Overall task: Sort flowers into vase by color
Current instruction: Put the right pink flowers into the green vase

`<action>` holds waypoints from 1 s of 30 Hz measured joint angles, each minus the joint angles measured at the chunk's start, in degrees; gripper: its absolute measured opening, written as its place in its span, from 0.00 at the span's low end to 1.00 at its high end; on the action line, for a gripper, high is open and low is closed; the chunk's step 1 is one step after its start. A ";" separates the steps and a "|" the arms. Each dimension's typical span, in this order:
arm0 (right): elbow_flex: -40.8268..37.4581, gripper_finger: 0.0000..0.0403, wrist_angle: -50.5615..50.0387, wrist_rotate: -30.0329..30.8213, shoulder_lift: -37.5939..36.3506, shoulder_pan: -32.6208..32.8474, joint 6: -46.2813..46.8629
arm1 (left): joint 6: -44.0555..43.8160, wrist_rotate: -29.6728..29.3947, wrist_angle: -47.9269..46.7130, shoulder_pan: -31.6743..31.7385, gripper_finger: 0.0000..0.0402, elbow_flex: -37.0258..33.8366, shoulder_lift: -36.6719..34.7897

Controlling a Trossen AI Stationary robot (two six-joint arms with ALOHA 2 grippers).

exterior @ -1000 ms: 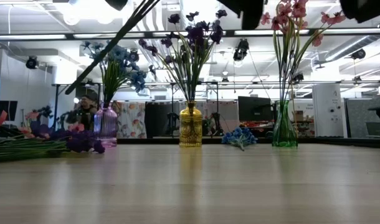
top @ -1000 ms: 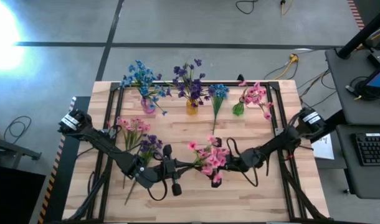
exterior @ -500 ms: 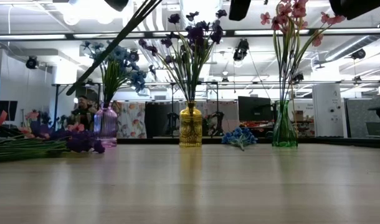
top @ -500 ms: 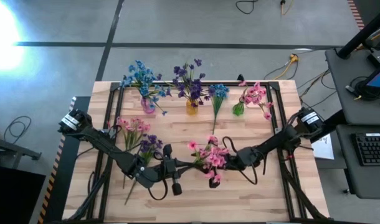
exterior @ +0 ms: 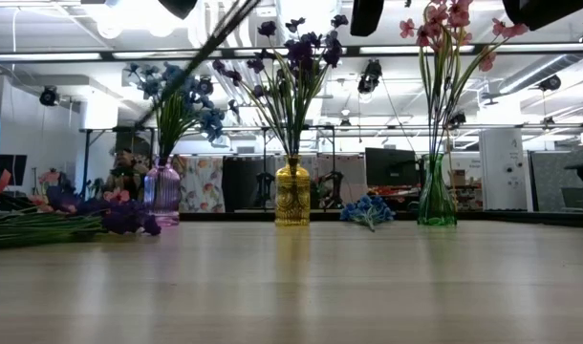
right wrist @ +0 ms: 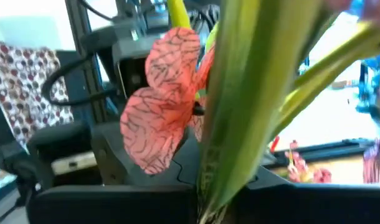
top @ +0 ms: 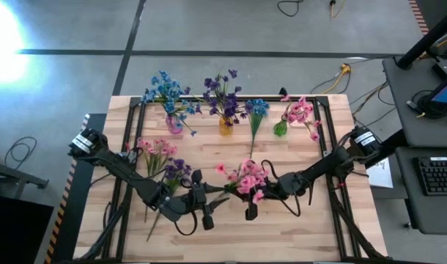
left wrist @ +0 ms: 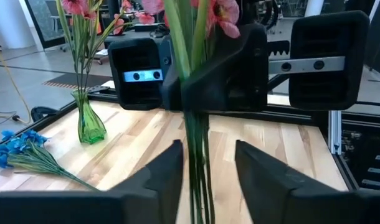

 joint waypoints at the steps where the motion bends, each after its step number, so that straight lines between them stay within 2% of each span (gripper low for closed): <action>1: 0.00 0.04 -1.72 0.00 -0.56 0.00 0.48 | -0.02 0.02 -0.74 -0.03 0.36 0.01 -0.33; 6: 0.27 0.04 -15.38 1.09 -6.58 0.02 3.28 | -0.21 0.02 -4.79 -0.56 0.46 0.02 -2.49; 10: 2.29 0.04 -35.48 4.43 -14.36 0.04 6.61 | -2.45 0.08 -10.60 -0.74 0.48 0.02 -4.74; 13: 5.48 0.04 -51.96 8.90 -19.34 0.39 9.49 | -5.94 0.02 -17.13 -0.72 0.48 0.09 -6.35; 16: 8.52 0.04 -63.42 16.88 -22.84 1.29 10.90 | -8.72 0.02 -22.55 -0.70 0.48 0.09 -7.14; 20: 11.71 0.04 -70.35 25.14 -25.95 2.18 10.82 | -10.05 -0.07 -26.25 -0.68 0.48 0.09 -7.35; 30: 18.53 0.04 -79.50 27.02 -27.02 2.14 9.82 | -10.32 -0.13 -30.94 -0.63 0.48 0.07 -8.30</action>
